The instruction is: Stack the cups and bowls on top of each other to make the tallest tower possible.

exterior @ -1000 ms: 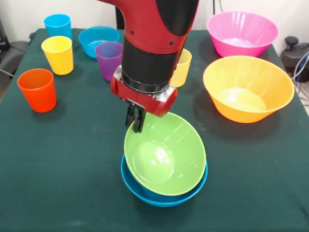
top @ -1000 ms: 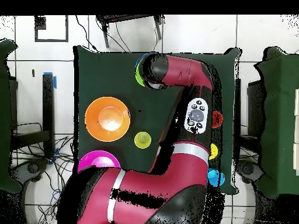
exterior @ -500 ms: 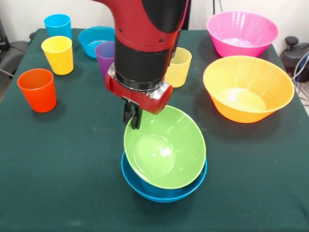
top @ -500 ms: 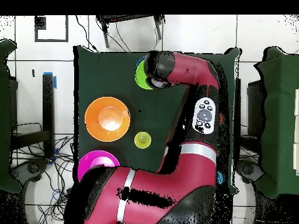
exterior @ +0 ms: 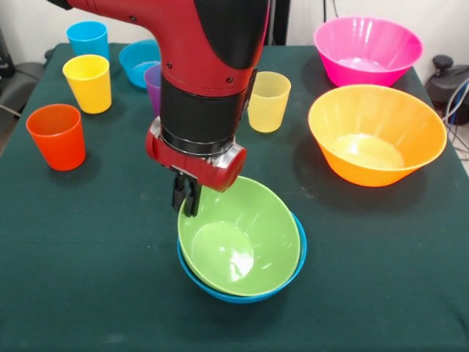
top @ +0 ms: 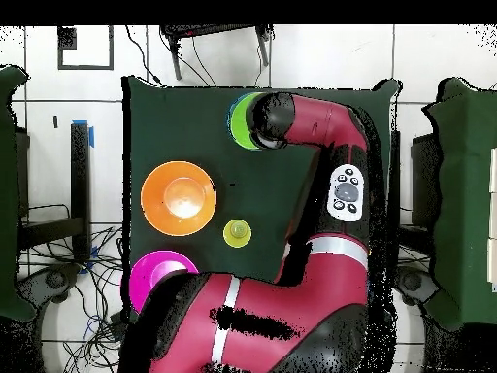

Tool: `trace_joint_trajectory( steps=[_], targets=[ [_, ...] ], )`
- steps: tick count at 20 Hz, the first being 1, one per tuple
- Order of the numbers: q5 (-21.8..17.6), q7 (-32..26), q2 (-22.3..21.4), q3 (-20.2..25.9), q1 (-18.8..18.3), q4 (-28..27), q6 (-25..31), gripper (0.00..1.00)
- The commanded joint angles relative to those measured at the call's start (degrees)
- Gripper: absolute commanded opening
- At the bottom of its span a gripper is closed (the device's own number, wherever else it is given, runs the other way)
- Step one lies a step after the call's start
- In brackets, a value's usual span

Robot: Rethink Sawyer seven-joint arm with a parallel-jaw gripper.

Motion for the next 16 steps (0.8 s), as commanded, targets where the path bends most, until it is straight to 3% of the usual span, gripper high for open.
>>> trace_joint_trajectory(
  steps=[1, 8, 16],
  targets=[
    [-5.98, -14.17, 2.3, 8.32, -1.2, 4.75, -2.56, 0.0],
    [-7.95, -13.23, 1.63, 9.47, -2.45, 7.67, -4.57, 0.0],
    [-9.76, -13.36, -2.2, 9.35, -2.39, 11.85, -3.51, 0.0]
  ],
)
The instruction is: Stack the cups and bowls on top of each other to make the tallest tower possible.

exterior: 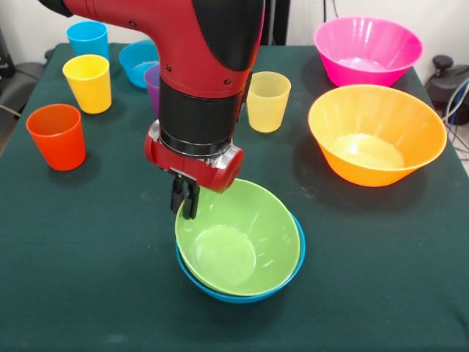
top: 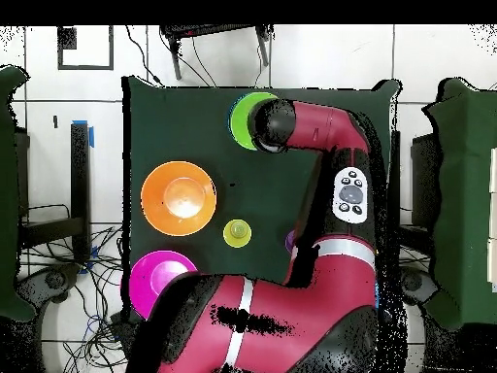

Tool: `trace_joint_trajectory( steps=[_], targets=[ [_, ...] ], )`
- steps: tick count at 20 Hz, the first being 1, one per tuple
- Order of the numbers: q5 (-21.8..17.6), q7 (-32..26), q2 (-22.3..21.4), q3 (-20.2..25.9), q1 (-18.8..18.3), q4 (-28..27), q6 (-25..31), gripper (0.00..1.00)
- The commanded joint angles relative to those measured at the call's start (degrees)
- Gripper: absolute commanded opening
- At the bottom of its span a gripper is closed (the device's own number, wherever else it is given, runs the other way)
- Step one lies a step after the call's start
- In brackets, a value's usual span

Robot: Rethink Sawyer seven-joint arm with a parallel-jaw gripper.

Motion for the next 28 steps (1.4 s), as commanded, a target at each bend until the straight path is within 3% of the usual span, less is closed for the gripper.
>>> trace_joint_trajectory(
  steps=[1, 10, 16, 28],
  targets=[
    [-5.93, -13.18, -2.05, 5.69, -0.43, 10.13, 0.01, 0.0],
    [-6.82, -12.37, -7.29, 5.26, 0.82, 13.26, 4.72, 0.0],
    [-7.07, -12.53, -9.47, 5.16, 1.67, 11.75, 9.81, 0.0],
    [-7.66, -12.38, -10.23, 5.98, 1.69, 9.74, 13.73, 0.0]
  ],
)
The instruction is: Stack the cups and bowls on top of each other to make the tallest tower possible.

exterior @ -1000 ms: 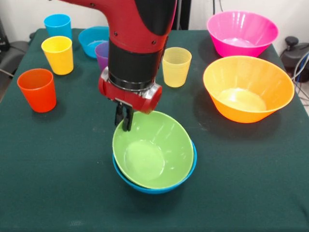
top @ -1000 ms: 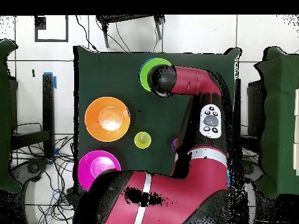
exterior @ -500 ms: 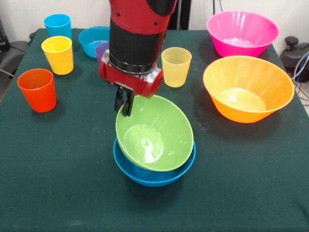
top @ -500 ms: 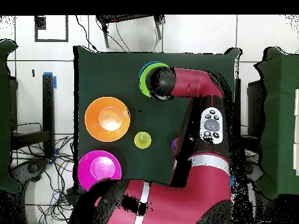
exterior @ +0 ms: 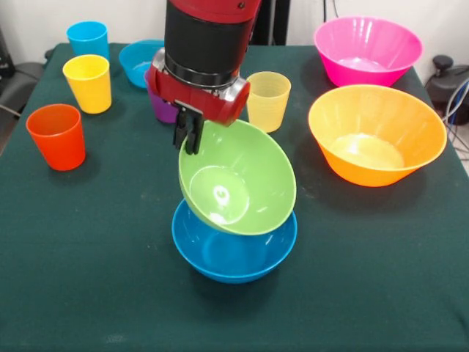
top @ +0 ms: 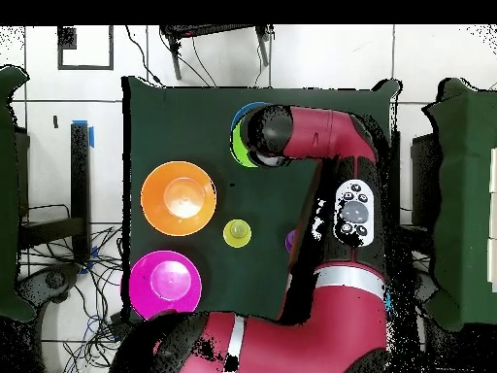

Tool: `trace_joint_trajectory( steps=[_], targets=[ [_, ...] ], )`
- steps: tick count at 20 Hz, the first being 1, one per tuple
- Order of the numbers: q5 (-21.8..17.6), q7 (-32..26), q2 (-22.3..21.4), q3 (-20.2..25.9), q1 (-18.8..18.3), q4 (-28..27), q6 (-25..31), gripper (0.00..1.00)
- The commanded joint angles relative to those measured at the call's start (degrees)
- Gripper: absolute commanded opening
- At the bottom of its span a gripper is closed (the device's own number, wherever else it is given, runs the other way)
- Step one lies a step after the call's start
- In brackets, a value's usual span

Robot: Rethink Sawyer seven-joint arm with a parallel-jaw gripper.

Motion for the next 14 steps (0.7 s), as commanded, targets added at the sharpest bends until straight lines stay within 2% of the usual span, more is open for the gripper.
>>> trace_joint_trajectory(
  steps=[1, 8, 14],
  targets=[
    [-3.84, -12.33, -0.87, 5.97, 0.97, 2.09, 6.1, 0.0],
    [-3.92, -12.16, 0.41, 6.86, 0.16, 1.55, 4.22, 0.0],
    [-4.28, -14.13, 3.45, 8.52, -0.84, -1.68, 4.18, 0.0]
  ],
)
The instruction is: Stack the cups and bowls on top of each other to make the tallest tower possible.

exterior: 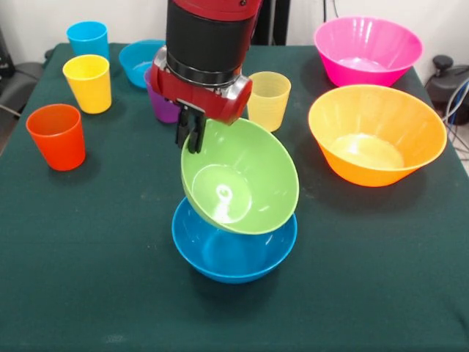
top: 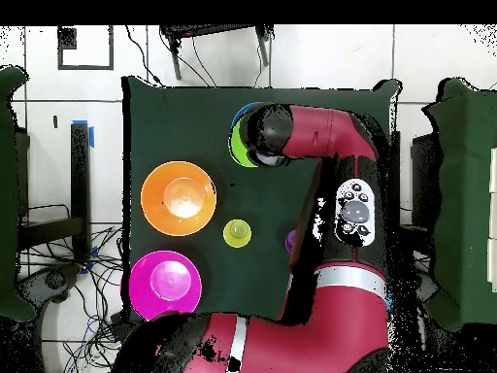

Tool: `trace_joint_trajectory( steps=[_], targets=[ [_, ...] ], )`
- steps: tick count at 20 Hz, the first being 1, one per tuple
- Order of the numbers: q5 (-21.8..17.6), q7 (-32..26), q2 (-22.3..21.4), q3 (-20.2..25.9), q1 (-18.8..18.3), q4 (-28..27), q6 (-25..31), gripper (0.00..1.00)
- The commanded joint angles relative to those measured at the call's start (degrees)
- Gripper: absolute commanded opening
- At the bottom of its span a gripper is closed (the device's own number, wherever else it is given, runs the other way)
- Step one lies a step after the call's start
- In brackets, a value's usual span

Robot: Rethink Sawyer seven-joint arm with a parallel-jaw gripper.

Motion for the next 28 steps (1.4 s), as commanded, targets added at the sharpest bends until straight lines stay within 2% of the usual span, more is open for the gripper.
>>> trace_joint_trajectory(
  steps=[1, 8, 14, 28],
  targets=[
    [-4.03, -14.1, 3.67, 7.76, -0.52, -1.86, 3.47, 0.0],
    [-4.45, -13.42, 3.28, 8.12, -0.72, -1.48, 3.52, 0.0],
    [-5.3, -13.12, 3.18, 8.64, -1.32, 0.54, 0.79, 0.0],
    [-5.13, -11.8, 5.17, 9.42, -1.96, -1.49, 0.71, 0.0]
  ],
)
